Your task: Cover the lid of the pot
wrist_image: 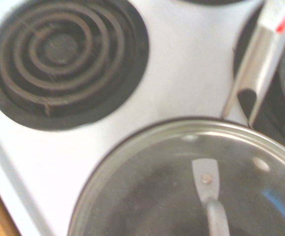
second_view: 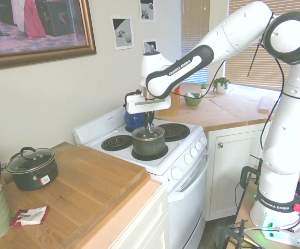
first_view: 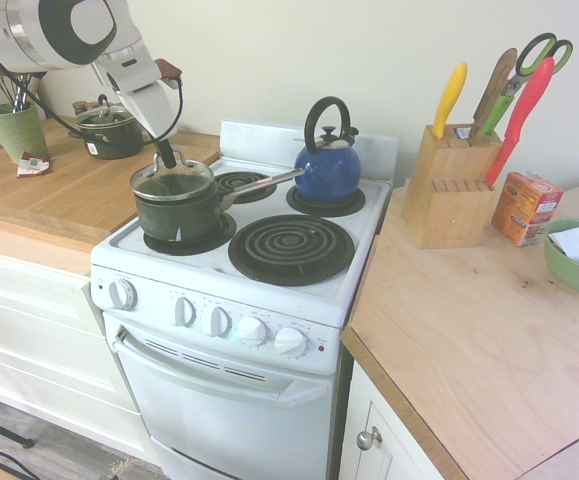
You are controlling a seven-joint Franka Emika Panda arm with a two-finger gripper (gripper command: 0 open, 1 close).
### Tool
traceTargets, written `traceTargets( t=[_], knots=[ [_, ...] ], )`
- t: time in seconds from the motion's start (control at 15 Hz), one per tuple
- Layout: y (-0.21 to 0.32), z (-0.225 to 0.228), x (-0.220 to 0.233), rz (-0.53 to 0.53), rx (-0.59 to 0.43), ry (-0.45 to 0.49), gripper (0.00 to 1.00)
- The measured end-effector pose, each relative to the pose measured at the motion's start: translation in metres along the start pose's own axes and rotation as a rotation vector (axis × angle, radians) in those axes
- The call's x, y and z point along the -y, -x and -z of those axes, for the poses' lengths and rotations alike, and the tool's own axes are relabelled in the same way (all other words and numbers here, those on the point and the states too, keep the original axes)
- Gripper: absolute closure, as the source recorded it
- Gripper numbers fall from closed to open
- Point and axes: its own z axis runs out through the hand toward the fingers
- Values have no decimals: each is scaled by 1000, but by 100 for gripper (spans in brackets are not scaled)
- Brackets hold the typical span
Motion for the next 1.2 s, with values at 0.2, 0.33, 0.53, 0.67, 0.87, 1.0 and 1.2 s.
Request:
traceTargets(
  t=[0.2,0.33,0.53,0.67,0.87,1.0,1.2],
  knots=[
    [0,-2,-1,2,-3,-9,100],
    [-1,-1,0,1,-4,-20,100],
    [-4,7,5,-4,-8,-55,100],
    [-5,6,6,-7,-9,-60,100],
    [-5,-8,9,1,-10,-62,100],
    [-4,-9,10,3,-12,-68,100],
    [-3,-8,9,8,-12,-69,100]
  ],
)
